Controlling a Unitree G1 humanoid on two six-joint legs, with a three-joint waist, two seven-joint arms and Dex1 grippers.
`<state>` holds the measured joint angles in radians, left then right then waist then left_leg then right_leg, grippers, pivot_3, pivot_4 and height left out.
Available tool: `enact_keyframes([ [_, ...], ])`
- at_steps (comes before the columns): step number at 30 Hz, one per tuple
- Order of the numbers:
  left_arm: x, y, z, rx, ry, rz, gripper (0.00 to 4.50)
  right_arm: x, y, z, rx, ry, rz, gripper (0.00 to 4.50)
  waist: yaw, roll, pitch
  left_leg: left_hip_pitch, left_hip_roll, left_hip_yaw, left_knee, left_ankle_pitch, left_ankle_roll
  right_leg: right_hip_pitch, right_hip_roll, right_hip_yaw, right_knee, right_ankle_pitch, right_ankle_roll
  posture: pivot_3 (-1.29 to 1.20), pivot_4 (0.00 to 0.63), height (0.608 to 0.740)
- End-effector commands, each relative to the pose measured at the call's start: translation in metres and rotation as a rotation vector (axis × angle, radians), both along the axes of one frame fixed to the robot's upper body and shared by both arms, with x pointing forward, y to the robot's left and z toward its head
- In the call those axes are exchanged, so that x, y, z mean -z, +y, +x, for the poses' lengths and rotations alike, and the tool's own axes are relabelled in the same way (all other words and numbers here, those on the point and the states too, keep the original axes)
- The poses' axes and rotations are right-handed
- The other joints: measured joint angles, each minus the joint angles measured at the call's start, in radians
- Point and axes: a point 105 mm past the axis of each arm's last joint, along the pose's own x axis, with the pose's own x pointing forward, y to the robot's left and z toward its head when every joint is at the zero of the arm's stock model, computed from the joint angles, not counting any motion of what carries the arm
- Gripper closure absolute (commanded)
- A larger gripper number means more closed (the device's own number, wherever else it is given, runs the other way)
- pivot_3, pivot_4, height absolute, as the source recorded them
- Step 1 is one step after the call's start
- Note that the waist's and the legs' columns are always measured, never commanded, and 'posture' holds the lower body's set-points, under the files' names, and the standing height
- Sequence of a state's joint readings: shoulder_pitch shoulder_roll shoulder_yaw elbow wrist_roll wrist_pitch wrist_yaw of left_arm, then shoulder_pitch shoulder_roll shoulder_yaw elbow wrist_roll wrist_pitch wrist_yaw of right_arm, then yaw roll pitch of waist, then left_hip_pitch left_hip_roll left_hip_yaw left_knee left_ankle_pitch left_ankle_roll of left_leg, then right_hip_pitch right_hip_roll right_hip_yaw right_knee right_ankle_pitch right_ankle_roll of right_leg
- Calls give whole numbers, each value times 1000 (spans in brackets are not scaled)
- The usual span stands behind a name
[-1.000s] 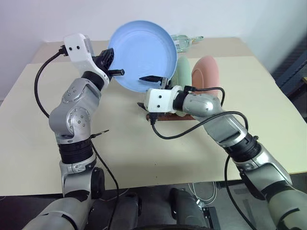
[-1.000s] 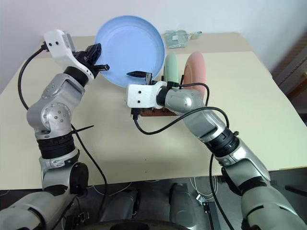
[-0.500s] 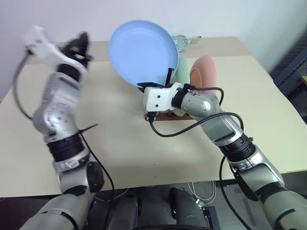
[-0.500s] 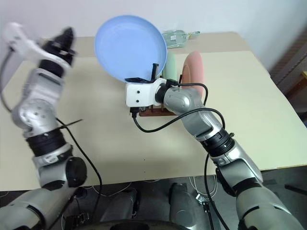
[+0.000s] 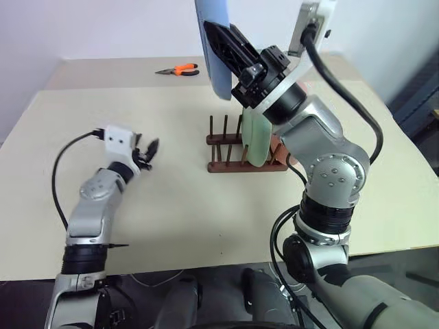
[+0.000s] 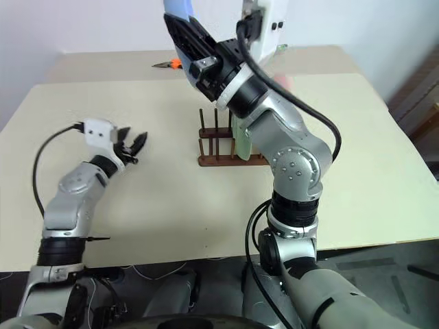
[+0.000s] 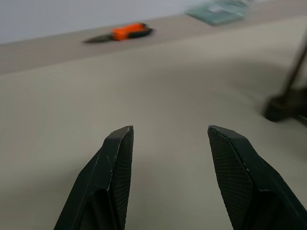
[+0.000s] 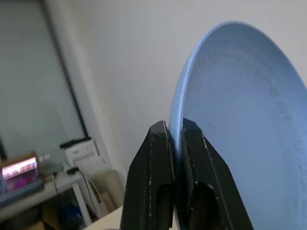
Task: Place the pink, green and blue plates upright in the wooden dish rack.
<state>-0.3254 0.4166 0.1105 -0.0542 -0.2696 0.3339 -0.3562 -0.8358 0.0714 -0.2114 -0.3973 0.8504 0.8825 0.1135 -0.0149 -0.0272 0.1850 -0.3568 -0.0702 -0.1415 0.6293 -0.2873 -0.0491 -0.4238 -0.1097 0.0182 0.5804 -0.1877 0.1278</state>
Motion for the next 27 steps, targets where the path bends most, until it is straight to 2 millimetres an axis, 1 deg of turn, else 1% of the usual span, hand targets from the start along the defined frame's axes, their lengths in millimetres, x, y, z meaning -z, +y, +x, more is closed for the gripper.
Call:
enact_keyframes([
  [1, -12, -12, -7, 61, -57, -8, 2013, 0, -3, -8, -17, 77, 60, 4500, -2, 1, 0, 0, 0, 0, 0, 0, 0, 0, 0, 0, 0, 0, 0, 0, 150, 740],
  [4, -9, -18, -9, 97, -42, -5, 2013, 12, -4, -5, -16, 184, 83, 4500, -2, 1, 0, 0, 0, 1, 0, 0, 0, -1, 1, 1, 0, 0, 0, 0, 150, 740],
  [7, -6, -21, -10, 123, -30, 6, 2013, 18, -3, -3, -31, 265, 116, 4500, -2, 1, 0, 0, 0, 2, 0, 0, 0, -1, 1, 1, 0, 0, 0, 0, 150, 740],
  [11, -3, -24, -12, 149, -16, 11, 2013, 21, -3, -1, -52, 340, 152, 4500, -1, 1, 0, 0, 0, 2, 1, 0, 0, 0, 1, 1, 0, 0, 0, 0, 150, 740],
  [15, 2, -26, -14, 166, -9, 36, 2013, 25, -1, 3, -49, 391, 139, 4500, -3, 1, 0, 0, 0, 2, 1, 0, 0, 0, 1, 1, 0, 0, 0, 0, 150, 740],
  [22, 9, -30, -22, 216, 16, 42, 2013, 35, 1, 18, -8, 476, 125, 4500, -3, 1, 0, 0, 1, 2, 1, 0, 0, 0, 1, 2, 0, 0, 0, 0, 150, 740],
  [25, 13, -34, -28, 258, 40, 43, 1968, 37, 1, 23, 8, 490, 110, 3511, -4, 1, 0, 0, 1, 2, 1, 0, 0, 0, 1, 2, 0, 0, 0, 0, 150, 740],
  [26, 14, -35, -30, 263, 45, 40, 1968, 36, 1, 24, 11, 489, 110, 2977, -4, 1, 0, 0, 1, 2, 1, 0, 0, 0, 2, 2, 0, 0, 0, 0, 150, 740],
  [27, 15, -36, -31, 270, 51, 41, 1968, 33, 0, 24, 18, 472, 104, 2547, -3, 1, 0, 0, 1, 2, 1, 0, 0, 0, 2, 2, 0, 0, 0, 0, 150, 740],
])
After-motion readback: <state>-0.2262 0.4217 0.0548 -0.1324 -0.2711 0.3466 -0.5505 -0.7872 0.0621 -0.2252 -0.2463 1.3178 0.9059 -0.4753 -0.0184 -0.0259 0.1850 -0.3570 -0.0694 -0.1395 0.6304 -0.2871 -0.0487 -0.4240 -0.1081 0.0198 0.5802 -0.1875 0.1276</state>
